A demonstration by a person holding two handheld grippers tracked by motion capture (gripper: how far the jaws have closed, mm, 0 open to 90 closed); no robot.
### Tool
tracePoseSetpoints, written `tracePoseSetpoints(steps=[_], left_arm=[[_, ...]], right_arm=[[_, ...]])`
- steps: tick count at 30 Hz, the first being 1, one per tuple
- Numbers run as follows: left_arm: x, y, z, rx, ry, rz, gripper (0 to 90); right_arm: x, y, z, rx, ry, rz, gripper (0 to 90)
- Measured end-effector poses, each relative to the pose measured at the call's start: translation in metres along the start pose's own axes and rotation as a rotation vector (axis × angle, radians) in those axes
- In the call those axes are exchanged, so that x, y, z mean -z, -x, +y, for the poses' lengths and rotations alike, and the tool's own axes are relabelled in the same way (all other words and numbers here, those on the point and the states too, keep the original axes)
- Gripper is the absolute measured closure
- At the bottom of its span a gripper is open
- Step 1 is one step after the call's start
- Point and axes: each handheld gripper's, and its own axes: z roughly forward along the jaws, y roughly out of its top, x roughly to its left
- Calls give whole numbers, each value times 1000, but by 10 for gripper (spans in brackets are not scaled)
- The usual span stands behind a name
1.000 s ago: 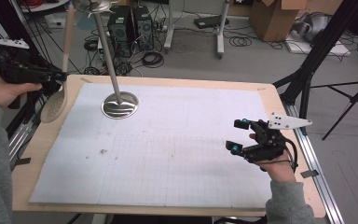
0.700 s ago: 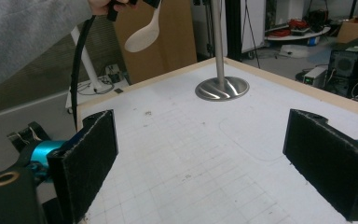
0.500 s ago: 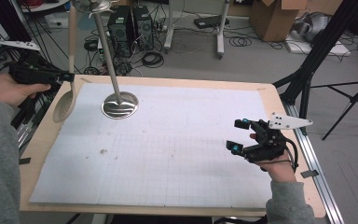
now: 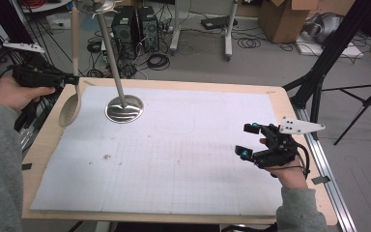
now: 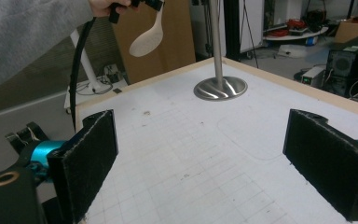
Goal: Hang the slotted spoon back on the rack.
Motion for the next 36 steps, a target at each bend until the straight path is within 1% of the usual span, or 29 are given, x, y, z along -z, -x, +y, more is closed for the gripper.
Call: tracePoseSetpoints(steps=[4, 6, 9, 12, 14, 16, 18, 19, 21, 24, 26, 28, 29, 30, 31, 33, 34, 36], left_arm=[[-3, 0, 0, -2, -5, 0, 767], [-6, 1, -1, -5, -9, -4, 765], [-8, 1, -1, -3, -3, -3, 765], [-8, 1, -1, -6, -6, -4, 765], [-7, 1, -1, -4, -8, 4, 766], [-7, 0, 0, -3, -6, 9, 766], [-6, 0, 0, -1, 2, 11, 766], [-5, 0, 0, 1, 13, 13, 767], [-4, 0, 1, 0, 18, 14, 767], [-3, 1, 1, -10, 51, 5, 757], [-1, 2, 1, -27, 71, -6, 713], [1, 3, 1, -43, 68, -8, 681], [3, 4, 0, -59, 64, -9, 658], [4, 4, -1, -69, 67, -11, 635], [6, 5, -2, -79, 82, -16, 608], [8, 6, -3, -88, 110, -27, 500], [9, 7, -4, -92, 116, -31, 453], [11, 9, -5, -107, 132, -40, 376]], right_arm=[[0, -1, 0, -5, -6, 0, 90], [-1, 0, 0, 5, -6, 1, 90], [-2, 0, 0, 4, -8, 2, 90], [-1, 0, 0, 5, -4, -1, 90], [0, -1, 0, -2, -4, -1, 90], [-1, 0, 0, 1, -3, 0, 90], [-1, -1, 0, 1, -5, 1, 90], [-1, -1, 0, 2, -6, 1, 90], [-2, 0, 0, 6, -6, 3, 90], [-2, -1, 0, 4, -8, 3, 90], [-2, -1, 0, 4, -8, 2, 90], [-2, -1, 0, 4, -7, 1, 90], [-2, -1, 0, 1, -8, 4, 90], [-2, -1, 0, 0, -6, 4, 90], [-2, -1, 0, 2, -5, 4, 90], [-1, -1, 0, 0, -7, 4, 90], [-1, -1, 0, -1, -5, 6, 90], [-2, -1, 0, 1, -5, 4, 90]])
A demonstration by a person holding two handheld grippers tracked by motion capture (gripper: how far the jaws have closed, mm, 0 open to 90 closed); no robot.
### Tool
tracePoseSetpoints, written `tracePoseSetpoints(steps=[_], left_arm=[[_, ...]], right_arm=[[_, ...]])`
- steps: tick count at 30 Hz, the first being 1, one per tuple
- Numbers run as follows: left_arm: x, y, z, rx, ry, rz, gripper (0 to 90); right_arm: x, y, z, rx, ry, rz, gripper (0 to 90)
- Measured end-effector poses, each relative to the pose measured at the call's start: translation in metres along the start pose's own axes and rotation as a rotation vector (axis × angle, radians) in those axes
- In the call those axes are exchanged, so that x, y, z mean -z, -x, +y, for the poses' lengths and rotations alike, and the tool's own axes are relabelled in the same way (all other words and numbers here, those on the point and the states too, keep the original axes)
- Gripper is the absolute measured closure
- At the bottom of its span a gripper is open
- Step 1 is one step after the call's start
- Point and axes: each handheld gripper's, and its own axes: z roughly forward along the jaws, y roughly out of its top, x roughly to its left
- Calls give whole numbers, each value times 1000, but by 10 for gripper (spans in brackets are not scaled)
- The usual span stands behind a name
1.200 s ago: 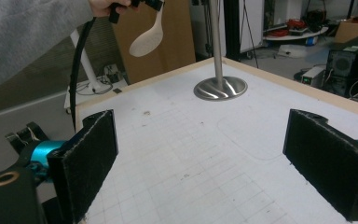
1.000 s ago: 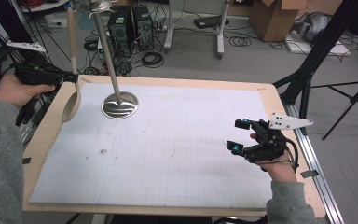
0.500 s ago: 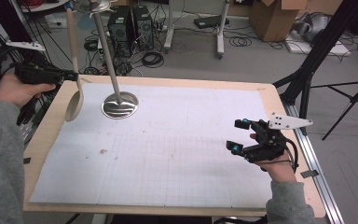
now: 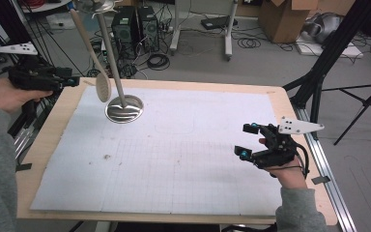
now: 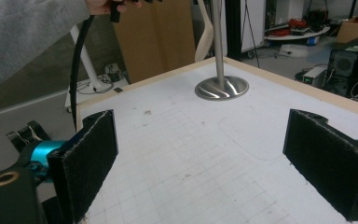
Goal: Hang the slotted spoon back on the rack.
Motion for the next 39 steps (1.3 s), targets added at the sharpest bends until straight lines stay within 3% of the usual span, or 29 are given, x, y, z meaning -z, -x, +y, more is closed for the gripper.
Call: tracePoseSetpoints(steps=[2, 12, 16, 18, 26, 32, 39], left_arm=[[2, 2, -1, -3, 2, -20, 310], [11, 15, -9, -5, 68, 17, 173], [14, 21, -13, -8, 89, 30, 155], [15, 25, -14, -1, 105, 12, 155], [17, 46, -22, -37, 133, -45, 156], [18, 60, -33, -76, 141, -31, 156], [23, 70, -53, -68, 178, 0, 155]], right_arm=[[0, 0, 0, 5, -2, -1, 90], [-1, -1, 0, 3, -5, 1, 90], [-2, -1, 0, 9, -4, 4, 90], [-3, -1, 0, 6, -3, 4, 90], [1, -1, 1, 5, 13, 0, 90], [3, 0, 1, 5, 28, -4, 90], [0, -1, 1, 10, 25, -5, 90]])
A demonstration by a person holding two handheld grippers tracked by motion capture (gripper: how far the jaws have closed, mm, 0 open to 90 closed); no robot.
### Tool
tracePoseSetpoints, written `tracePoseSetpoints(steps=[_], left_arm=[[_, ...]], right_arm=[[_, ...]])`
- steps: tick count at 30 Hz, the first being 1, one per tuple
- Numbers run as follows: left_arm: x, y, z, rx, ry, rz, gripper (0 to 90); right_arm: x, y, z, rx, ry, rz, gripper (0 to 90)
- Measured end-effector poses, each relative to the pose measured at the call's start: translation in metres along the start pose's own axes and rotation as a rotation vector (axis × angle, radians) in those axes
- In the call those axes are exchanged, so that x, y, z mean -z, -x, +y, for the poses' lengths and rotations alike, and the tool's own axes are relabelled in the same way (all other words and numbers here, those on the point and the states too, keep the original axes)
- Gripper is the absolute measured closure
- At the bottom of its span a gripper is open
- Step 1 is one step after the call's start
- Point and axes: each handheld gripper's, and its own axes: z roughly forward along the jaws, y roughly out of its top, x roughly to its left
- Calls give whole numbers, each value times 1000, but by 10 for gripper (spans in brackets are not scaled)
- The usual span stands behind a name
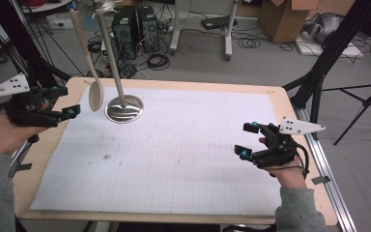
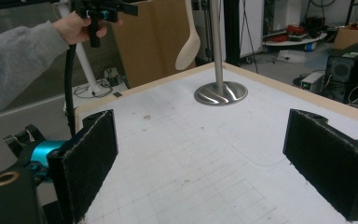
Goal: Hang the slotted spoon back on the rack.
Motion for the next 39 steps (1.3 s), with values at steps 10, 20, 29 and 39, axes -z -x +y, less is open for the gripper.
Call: tracePoseSetpoints(steps=[10, 20, 29, 39], left_arm=[[26, 13, -31, 33, 50, 49, 156], [36, 29, -51, 17, 62, 70, 155], [32, 43, -60, 11, 55, 34, 154], [35, 60, -72, -8, 46, 29, 152]], right_arm=[[-7, -4, 0, 5, -17, 0, 90], [-8, -6, 1, 15, -11, -9, 90], [-7, -8, 1, 16, -5, -8, 90], [-2, -9, 1, 20, 13, -41, 89]])
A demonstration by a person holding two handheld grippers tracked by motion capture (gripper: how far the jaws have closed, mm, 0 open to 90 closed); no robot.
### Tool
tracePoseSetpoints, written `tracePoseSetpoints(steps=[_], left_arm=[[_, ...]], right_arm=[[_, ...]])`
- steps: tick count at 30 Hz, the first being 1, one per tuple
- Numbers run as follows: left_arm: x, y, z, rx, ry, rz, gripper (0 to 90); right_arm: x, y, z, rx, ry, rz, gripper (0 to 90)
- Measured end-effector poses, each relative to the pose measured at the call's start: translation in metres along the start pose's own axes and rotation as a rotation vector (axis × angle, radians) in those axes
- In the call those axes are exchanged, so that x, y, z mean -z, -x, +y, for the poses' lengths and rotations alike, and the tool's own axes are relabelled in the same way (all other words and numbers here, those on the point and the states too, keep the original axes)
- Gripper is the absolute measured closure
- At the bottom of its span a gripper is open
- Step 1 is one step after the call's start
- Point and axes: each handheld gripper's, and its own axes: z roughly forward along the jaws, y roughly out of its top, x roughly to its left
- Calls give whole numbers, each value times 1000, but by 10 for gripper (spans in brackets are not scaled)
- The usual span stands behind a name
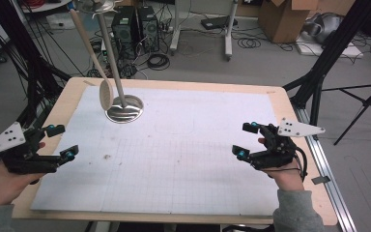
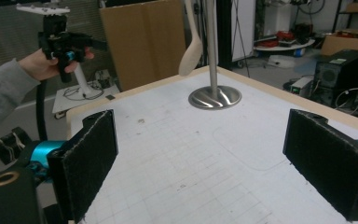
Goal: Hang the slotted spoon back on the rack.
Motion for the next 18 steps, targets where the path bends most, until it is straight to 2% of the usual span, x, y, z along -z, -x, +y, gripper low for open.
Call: tracePoseSetpoints(steps=[6, 10, 14, 18], left_arm=[[8, 3, -2, -4, 16, 34, 152], [15, 1, -3, -10, 16, 79, 150], [19, -1, -5, -5, 16, 98, 150], [21, -3, -9, 11, 7, 120, 150]], right_arm=[[6, 1, -2, 2, 34, -55, 89], [9, 2, -4, 20, 53, -96, 89], [9, 2, -5, 13, 61, -113, 89], [5, 2, -7, 28, 53, -128, 89]])
